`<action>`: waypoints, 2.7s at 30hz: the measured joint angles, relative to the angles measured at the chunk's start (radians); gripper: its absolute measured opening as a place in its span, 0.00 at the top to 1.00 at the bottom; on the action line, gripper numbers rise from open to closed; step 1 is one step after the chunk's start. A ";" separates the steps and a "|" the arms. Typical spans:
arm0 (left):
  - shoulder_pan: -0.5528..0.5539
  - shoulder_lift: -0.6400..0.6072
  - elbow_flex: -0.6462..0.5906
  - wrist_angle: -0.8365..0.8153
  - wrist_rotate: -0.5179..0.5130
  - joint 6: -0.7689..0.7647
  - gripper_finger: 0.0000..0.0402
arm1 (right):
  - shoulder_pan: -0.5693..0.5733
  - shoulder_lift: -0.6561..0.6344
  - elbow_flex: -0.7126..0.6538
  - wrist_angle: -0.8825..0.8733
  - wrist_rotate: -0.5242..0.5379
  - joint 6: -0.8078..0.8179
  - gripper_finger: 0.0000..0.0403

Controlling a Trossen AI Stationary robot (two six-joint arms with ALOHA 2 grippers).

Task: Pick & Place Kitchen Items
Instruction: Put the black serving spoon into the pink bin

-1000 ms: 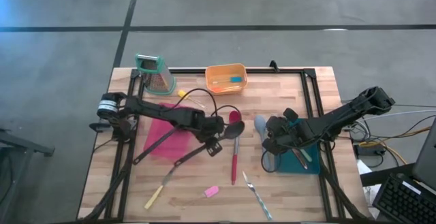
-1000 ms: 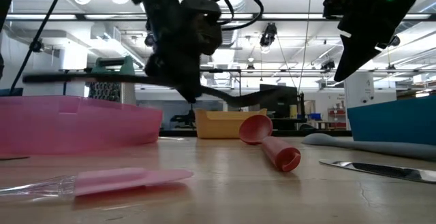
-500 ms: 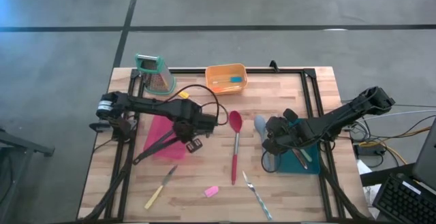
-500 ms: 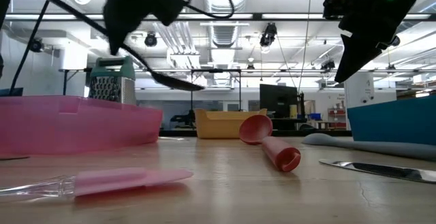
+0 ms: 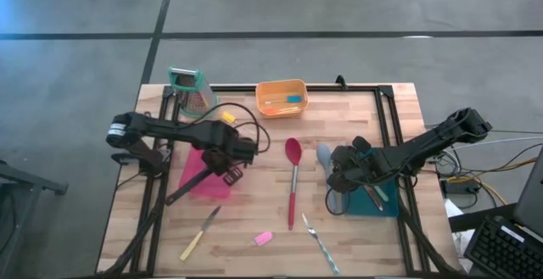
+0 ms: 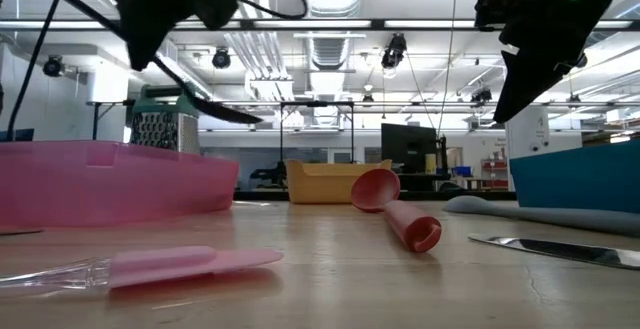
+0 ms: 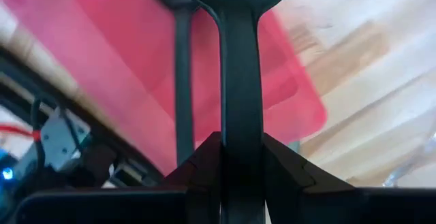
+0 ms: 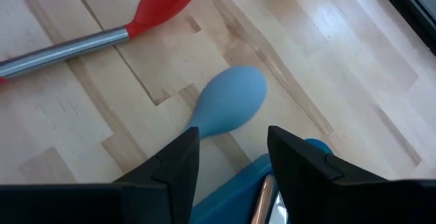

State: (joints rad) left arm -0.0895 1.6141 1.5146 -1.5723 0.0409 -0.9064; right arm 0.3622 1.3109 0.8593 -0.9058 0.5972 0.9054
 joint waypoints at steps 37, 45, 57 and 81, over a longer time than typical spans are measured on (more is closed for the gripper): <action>0.208 -0.149 -0.713 0.411 0.141 -0.040 0.81 | 0.000 0.000 0.000 0.008 -0.003 0.000 0.76; 0.208 -0.175 -0.782 0.376 0.163 -0.083 0.81 | 0.000 0.000 0.000 0.011 -0.003 0.000 0.80; 0.208 -0.228 -0.790 0.350 0.147 -0.100 0.73 | 0.000 0.000 0.000 0.019 -0.003 0.000 0.79; 0.208 -0.229 -0.790 0.336 0.145 -0.031 0.70 | 0.000 0.000 0.000 0.022 -0.003 -0.001 0.63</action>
State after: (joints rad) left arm 0.1181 1.3853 0.7250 -1.2361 0.1858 -0.9370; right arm 0.3619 1.3109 0.8593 -0.8841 0.5945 0.9047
